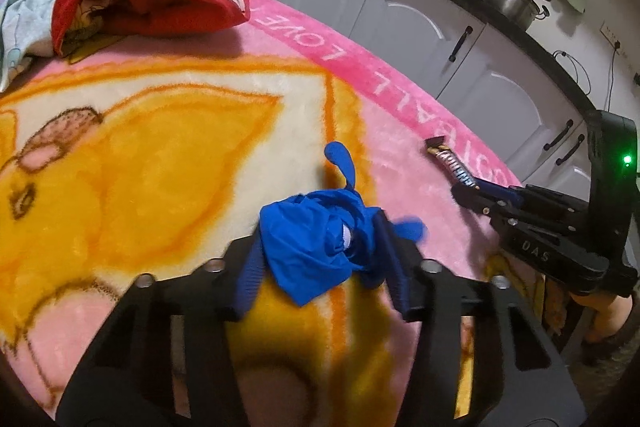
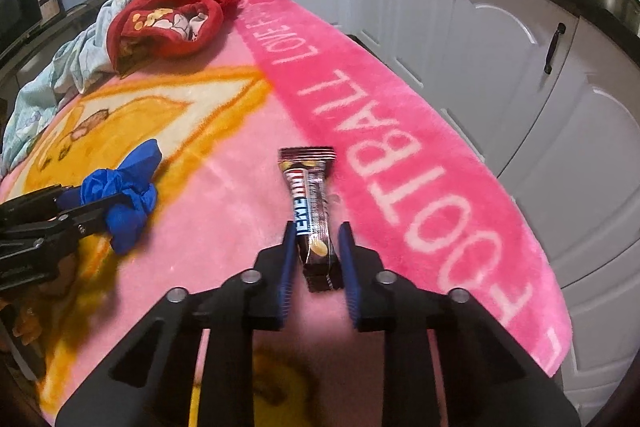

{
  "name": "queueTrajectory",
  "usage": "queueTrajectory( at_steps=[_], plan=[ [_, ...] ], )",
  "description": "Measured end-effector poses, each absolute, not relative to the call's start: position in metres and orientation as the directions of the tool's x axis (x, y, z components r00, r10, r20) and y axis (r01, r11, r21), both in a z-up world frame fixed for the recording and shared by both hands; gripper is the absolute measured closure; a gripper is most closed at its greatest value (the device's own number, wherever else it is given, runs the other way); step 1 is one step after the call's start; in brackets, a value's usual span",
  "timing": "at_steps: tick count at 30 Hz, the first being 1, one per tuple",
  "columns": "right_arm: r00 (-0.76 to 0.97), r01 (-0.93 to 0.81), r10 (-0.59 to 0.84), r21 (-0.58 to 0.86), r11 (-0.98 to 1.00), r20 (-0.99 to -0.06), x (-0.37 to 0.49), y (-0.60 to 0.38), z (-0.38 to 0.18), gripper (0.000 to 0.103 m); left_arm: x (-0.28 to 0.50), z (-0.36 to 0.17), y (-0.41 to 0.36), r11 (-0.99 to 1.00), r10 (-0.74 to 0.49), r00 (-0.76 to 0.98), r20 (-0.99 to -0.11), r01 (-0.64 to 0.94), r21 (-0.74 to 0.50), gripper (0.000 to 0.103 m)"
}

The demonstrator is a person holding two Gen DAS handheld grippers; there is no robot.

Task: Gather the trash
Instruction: 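Grasp the blue glove with the left tool while the right tool grasps the chocolate bar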

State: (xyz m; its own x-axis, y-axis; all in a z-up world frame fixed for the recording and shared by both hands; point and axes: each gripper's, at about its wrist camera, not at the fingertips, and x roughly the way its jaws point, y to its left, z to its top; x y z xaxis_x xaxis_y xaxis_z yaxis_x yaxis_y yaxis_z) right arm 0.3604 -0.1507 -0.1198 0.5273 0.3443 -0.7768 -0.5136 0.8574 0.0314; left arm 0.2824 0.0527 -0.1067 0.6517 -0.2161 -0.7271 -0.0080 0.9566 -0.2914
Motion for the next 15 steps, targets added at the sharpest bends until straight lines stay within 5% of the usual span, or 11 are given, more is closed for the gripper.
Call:
queueTrajectory(
  at_steps=[6, 15],
  plan=[
    [0.528, -0.52, 0.351, 0.031, 0.853, -0.773, 0.346, -0.157, -0.121, 0.088, 0.278, -0.109, 0.047, 0.962, -0.221, 0.643, -0.733, 0.02, -0.272, 0.088],
    [0.513, -0.537, 0.37, 0.047, 0.842, -0.774, 0.313, -0.167, -0.122, 0.088, 0.259, -0.107, 0.03, 0.969, -0.222, 0.634, -0.741, 0.061, -0.239, 0.092]
  ],
)
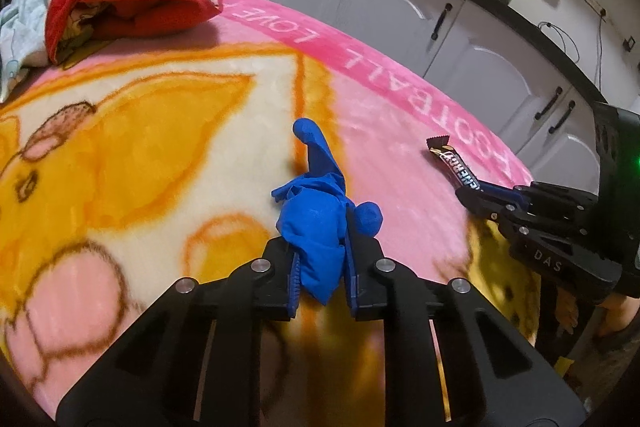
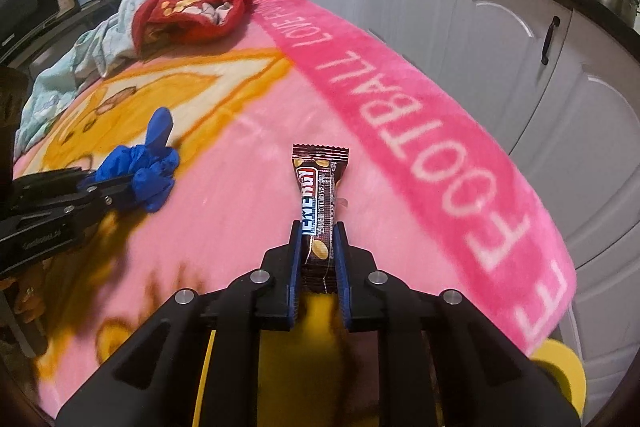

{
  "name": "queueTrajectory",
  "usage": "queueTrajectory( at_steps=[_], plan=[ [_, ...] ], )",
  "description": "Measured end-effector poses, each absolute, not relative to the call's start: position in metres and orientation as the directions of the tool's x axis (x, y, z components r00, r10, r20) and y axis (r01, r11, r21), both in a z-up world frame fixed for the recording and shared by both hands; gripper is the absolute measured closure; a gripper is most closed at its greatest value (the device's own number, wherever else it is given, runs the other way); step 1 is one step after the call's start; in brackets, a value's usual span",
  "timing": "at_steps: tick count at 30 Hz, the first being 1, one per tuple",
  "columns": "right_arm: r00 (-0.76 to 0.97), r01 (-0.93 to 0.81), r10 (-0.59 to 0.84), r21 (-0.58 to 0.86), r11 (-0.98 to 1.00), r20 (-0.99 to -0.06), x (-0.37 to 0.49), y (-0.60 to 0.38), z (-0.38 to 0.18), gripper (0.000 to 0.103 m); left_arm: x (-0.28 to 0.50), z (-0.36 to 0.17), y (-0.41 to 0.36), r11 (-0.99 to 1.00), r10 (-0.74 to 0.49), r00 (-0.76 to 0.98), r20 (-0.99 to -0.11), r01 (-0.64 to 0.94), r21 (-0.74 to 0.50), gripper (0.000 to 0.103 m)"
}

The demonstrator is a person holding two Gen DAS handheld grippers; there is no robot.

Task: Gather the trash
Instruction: 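Grasp the blue glove with the left tool while the right tool grasps the chocolate bar, then carry the blue glove and chocolate bar over the yellow bin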

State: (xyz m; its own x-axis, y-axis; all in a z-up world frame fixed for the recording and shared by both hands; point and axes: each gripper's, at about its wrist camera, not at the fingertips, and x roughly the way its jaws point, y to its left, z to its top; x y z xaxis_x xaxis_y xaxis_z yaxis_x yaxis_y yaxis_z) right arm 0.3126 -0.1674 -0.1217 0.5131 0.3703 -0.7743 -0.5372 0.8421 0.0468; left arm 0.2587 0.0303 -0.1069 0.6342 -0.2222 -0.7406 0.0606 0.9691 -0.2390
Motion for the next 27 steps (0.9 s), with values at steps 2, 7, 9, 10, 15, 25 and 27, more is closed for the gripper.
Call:
queueTrajectory(
  at_steps=[2, 7, 9, 10, 15, 25, 27],
  plan=[
    [0.507, -0.542, 0.375, 0.051, 0.839, -0.776, 0.304, -0.171, -0.122, 0.088, 0.254, -0.107, 0.026, 0.97, -0.223, 0.634, -0.74, 0.068, -0.233, 0.092],
    [0.494, -0.551, 0.384, 0.061, 0.832, -0.78, 0.284, -0.181, -0.118, 0.089, 0.241, -0.105, 0.013, 0.969, -0.23, 0.633, -0.739, 0.083, -0.231, 0.093],
    [0.493, -0.55, 0.39, 0.069, 0.832, -0.778, 0.277, -0.186, -0.115, 0.089, 0.235, -0.102, 0.006, 0.968, -0.238, 0.636, -0.734, 0.094, -0.233, 0.093],
    [0.496, -0.55, 0.393, 0.07, 0.832, -0.775, 0.271, -0.19, -0.113, 0.089, 0.233, -0.101, 0.004, 0.967, -0.241, 0.637, -0.733, 0.097, -0.234, 0.093],
    [0.507, -0.547, 0.411, 0.086, 0.833, -0.758, 0.248, -0.209, -0.103, 0.089, 0.222, -0.095, -0.014, 0.962, -0.265, 0.639, -0.722, 0.126, -0.242, 0.093],
    [0.565, -0.499, 0.408, 0.096, 0.861, -0.718, 0.214, -0.255, -0.079, 0.089, 0.205, -0.074, -0.052, 0.949, -0.314, 0.658, -0.684, 0.195, -0.248, 0.093],
    [0.578, -0.488, 0.401, 0.092, 0.868, -0.711, 0.209, -0.263, -0.076, 0.089, 0.202, -0.07, -0.06, 0.945, -0.326, 0.66, -0.677, 0.21, -0.25, 0.093]
  ],
)
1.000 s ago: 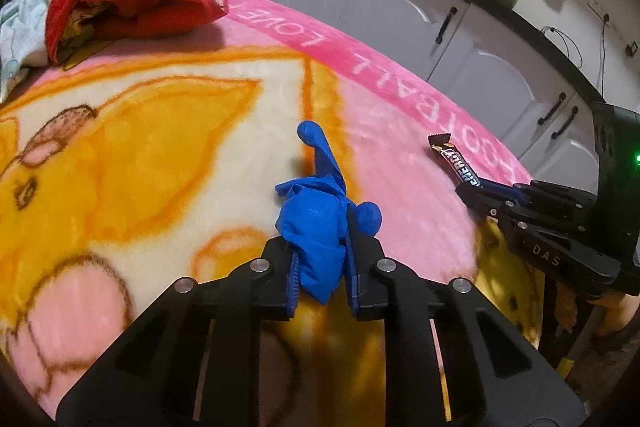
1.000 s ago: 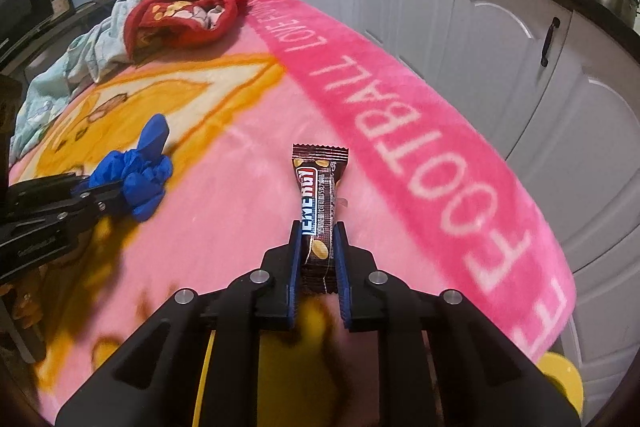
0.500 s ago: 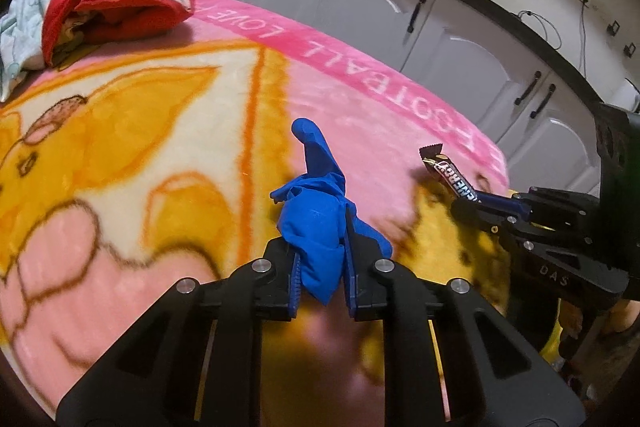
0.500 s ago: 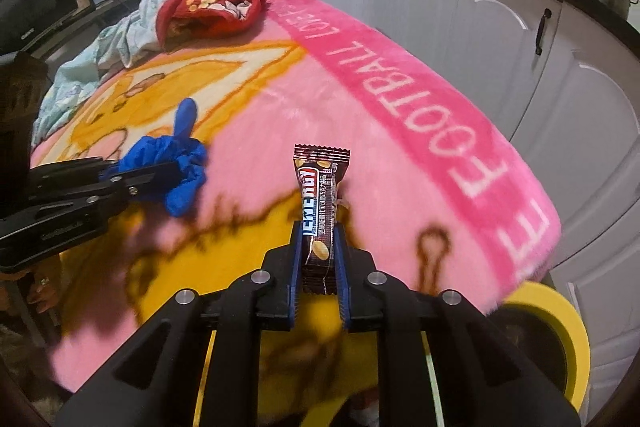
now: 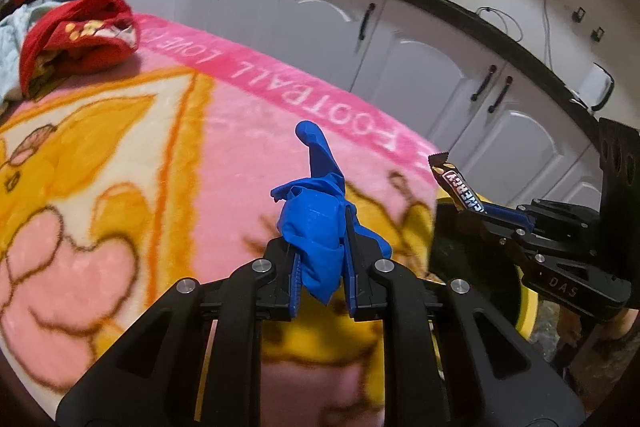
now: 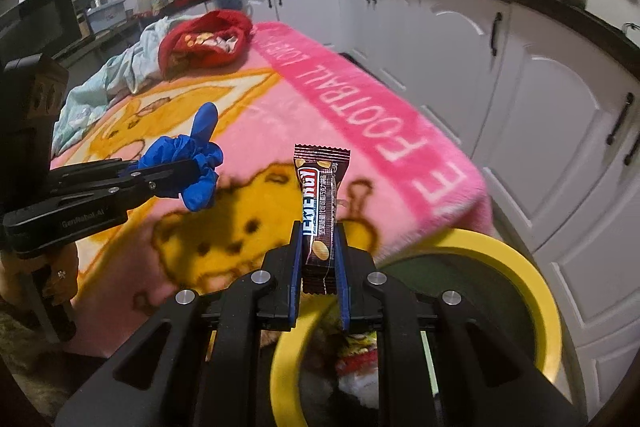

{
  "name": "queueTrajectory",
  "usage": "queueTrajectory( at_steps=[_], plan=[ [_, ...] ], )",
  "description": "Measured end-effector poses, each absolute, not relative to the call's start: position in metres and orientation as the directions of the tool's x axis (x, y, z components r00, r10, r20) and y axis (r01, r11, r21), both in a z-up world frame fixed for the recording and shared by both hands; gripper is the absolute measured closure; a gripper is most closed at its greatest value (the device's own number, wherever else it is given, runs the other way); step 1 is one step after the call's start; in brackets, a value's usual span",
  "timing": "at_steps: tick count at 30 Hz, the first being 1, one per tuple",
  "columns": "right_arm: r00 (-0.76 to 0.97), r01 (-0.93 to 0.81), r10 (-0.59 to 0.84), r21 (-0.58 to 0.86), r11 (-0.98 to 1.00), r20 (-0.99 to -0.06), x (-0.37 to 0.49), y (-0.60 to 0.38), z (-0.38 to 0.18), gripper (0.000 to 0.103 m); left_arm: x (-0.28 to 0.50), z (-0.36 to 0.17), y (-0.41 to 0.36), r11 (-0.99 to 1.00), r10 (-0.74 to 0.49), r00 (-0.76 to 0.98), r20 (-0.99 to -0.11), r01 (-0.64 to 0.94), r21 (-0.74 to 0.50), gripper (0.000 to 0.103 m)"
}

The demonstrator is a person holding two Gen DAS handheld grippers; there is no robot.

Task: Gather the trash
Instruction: 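Carry the blue glove and chocolate bar over the yellow bin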

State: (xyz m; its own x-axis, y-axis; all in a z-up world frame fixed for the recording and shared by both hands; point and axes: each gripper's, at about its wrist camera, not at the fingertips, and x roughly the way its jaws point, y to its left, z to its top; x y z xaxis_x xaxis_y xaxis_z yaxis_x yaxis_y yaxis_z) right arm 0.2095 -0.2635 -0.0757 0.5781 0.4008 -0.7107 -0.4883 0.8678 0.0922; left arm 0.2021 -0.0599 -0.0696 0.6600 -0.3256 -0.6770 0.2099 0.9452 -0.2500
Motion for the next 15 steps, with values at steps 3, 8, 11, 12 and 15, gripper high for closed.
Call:
queueTrajectory(
  at_steps=[3, 8, 11, 12, 15],
  plan=[
    [0.597, -0.471, 0.393, 0.092, 0.878, -0.699, 0.2, -0.276, -0.071, 0.089, 0.198, -0.064, -0.069, 0.941, -0.338, 0.662, -0.669, 0.23, -0.248, 0.093],
    [0.626, -0.442, 0.382, 0.094, 0.892, -0.68, 0.189, -0.294, -0.063, 0.089, 0.192, -0.056, -0.084, 0.934, -0.358, 0.663, -0.658, 0.263, -0.242, 0.093],
    [0.64, -0.425, 0.375, 0.097, 0.9, -0.671, 0.184, -0.304, -0.06, 0.089, 0.188, -0.052, -0.093, 0.929, -0.37, 0.662, -0.652, 0.282, -0.241, 0.093],
    [0.647, -0.418, 0.372, 0.098, 0.903, -0.666, 0.182, -0.308, -0.058, 0.089, 0.187, -0.051, -0.096, 0.926, -0.375, 0.661, -0.65, 0.29, -0.241, 0.093],
    [0.66, -0.399, 0.361, 0.1, 0.911, -0.658, 0.176, -0.317, -0.056, 0.089, 0.184, -0.049, -0.106, 0.921, -0.388, 0.658, -0.645, 0.311, -0.237, 0.093]
  ],
)
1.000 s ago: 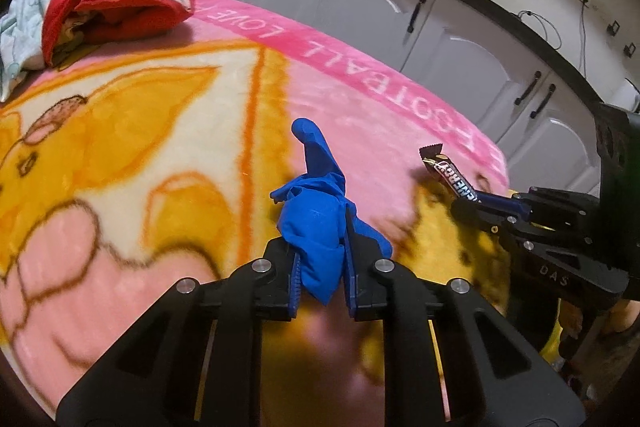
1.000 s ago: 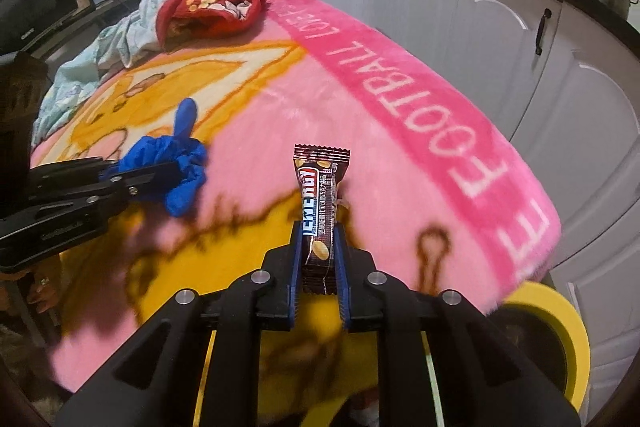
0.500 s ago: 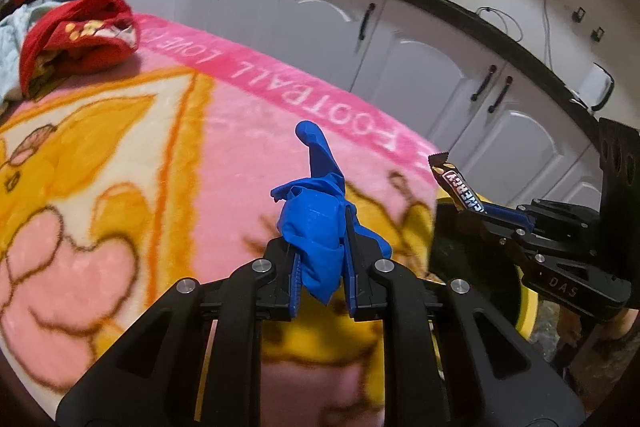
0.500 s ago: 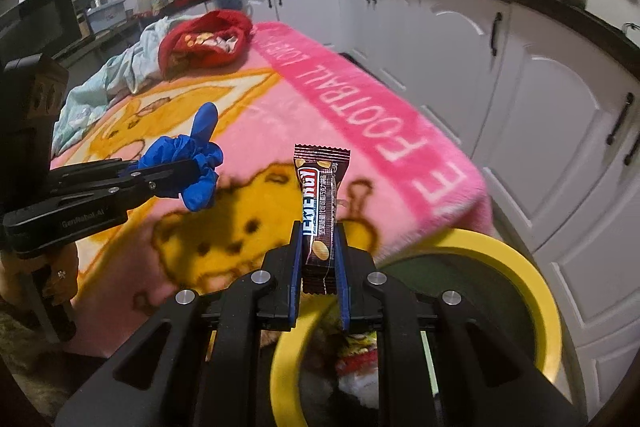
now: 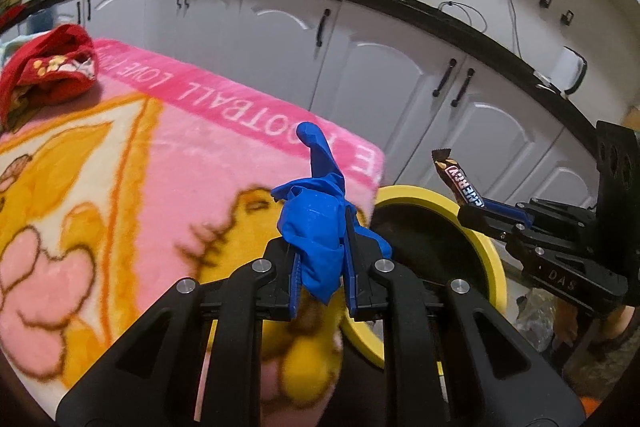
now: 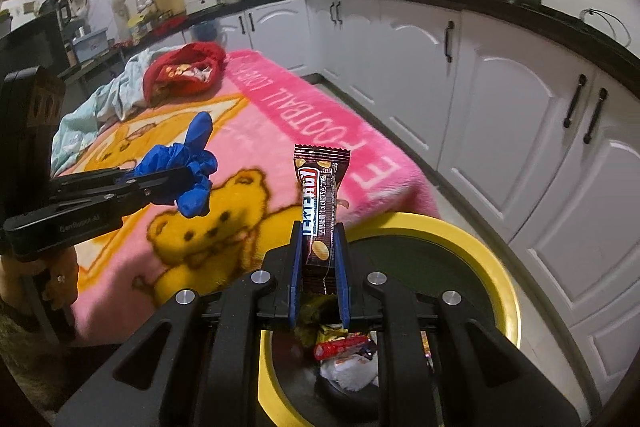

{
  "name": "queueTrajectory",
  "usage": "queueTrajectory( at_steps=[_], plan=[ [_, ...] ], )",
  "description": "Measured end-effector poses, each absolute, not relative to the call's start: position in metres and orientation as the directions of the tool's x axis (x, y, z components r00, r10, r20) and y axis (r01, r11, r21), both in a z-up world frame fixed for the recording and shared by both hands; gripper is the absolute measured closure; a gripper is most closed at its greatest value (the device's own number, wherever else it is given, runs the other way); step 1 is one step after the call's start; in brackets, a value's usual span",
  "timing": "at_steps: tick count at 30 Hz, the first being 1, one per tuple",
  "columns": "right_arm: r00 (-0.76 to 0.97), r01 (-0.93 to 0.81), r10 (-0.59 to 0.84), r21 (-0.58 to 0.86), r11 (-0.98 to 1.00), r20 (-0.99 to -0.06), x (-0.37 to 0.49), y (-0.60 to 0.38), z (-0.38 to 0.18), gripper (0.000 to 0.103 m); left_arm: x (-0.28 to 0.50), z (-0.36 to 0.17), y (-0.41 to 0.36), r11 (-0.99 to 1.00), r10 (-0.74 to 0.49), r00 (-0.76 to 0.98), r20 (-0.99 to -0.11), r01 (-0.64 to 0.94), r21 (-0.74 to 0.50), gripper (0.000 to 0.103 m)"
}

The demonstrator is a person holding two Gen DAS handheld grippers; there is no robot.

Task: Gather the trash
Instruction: 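Carry the blue glove and chocolate bar over the yellow bin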

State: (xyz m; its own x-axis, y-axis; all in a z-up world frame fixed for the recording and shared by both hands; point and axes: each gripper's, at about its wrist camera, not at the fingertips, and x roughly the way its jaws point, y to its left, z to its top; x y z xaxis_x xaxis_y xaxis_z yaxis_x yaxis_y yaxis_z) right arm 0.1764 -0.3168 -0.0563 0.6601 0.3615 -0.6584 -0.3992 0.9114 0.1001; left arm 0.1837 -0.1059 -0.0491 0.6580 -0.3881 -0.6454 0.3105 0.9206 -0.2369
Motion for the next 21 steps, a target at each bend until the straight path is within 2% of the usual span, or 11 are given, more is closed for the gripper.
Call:
queueTrajectory(
  at_steps=[21],
  plan=[
    [0.711, -0.283, 0.284, 0.108, 0.953, -0.644, 0.147, -0.364, -0.059, 0.089, 0.172, -0.049, -0.159, 0.885, -0.452, 0.646, -0.614, 0.408, -0.223, 0.092]
  ],
)
